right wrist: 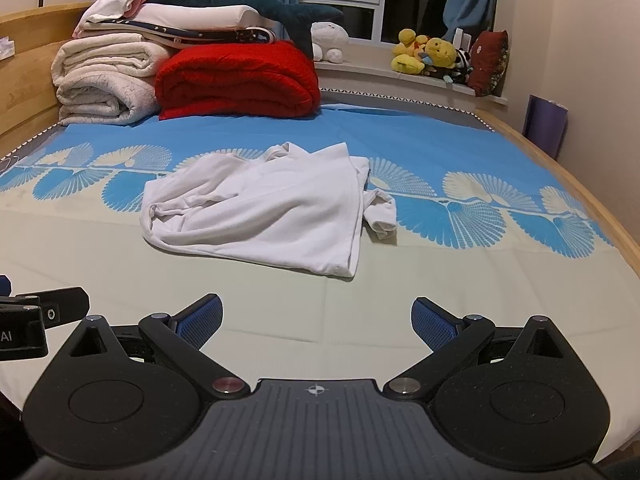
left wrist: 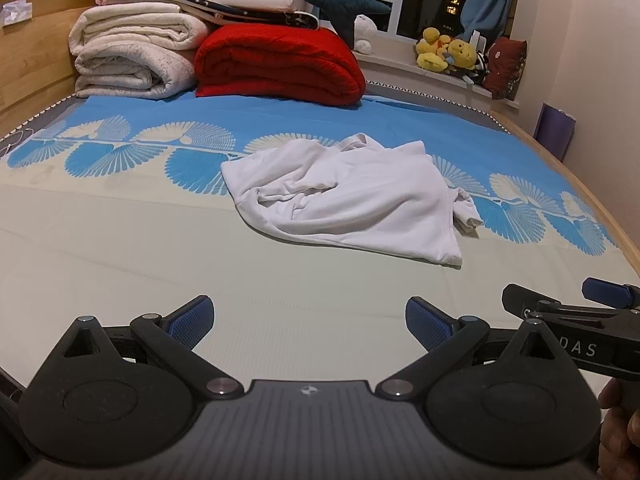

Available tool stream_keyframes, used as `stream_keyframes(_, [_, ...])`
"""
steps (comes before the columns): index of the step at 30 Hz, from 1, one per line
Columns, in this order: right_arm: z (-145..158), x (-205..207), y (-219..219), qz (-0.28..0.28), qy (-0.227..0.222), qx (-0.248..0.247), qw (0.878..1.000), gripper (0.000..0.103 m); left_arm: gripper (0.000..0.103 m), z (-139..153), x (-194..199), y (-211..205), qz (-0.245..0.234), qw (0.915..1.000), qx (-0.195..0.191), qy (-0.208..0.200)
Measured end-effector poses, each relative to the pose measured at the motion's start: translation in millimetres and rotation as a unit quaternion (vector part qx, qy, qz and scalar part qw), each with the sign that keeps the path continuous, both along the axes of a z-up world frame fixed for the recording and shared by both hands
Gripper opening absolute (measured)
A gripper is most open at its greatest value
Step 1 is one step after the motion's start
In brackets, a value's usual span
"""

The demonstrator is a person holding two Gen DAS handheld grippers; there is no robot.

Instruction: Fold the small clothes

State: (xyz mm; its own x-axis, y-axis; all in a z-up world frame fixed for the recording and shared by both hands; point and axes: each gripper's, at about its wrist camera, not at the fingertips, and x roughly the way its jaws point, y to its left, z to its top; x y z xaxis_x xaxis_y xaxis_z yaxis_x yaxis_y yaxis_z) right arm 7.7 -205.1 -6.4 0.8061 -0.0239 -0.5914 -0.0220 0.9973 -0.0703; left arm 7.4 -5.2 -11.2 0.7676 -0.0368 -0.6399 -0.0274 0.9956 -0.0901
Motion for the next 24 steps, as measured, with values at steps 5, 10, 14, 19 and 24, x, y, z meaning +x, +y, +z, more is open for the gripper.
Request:
stream_keyframes(5, [-1, 0, 0, 0.001, 0.0, 0.0, 1.0, 0.1, 0.102, 0, 1, 0, 0.0, 1.0, 0.0, 0.0])
stream_keyframes(10, [0, 0, 2, 0.001, -0.001, 0.0, 1.0, 0.1, 0.102, 0, 1, 1, 0.0, 1.0, 0.0, 0.001])
stream_keyframes(14, [1, 2, 5, 0.001, -0.001, 0.004, 1.0, 0.1, 0.102, -1, 1, 1, 0.004, 1.0, -0.002, 0.001])
stream_keyframes(19, [3, 6, 8, 0.009, -0.004, 0.007, 1.0, 0.098, 0.102, 0, 2, -1, 0.007, 1.0, 0.006, -0.001])
stream_keyframes(24, [5, 18, 5, 0.009, 0.0, 0.019, 1.0, 0.089, 0.089, 1, 5, 0, 0.007, 0.9997, 0.019, -0.016])
